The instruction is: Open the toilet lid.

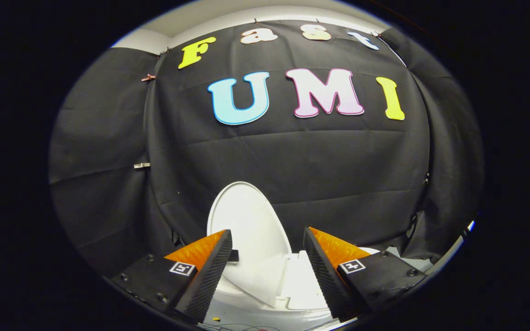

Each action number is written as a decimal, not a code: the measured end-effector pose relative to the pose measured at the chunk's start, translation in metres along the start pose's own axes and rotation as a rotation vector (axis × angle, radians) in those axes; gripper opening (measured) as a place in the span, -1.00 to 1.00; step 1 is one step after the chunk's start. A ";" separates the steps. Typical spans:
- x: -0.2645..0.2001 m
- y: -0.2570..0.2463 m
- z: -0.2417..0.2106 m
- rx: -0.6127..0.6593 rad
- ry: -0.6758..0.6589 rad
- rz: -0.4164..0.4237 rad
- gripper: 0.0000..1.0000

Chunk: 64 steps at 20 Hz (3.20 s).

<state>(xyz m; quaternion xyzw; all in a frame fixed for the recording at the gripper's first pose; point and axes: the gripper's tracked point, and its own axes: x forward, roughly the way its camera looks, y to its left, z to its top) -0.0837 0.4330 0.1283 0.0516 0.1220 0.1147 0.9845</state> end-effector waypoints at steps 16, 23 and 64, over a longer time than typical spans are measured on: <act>0.022 -0.195 0.012 -0.125 -0.118 -0.141 0.95; 0.038 -0.275 -0.020 -0.155 -0.117 -0.184 0.96; 0.040 -0.328 -0.042 -0.074 -0.175 -0.169 0.98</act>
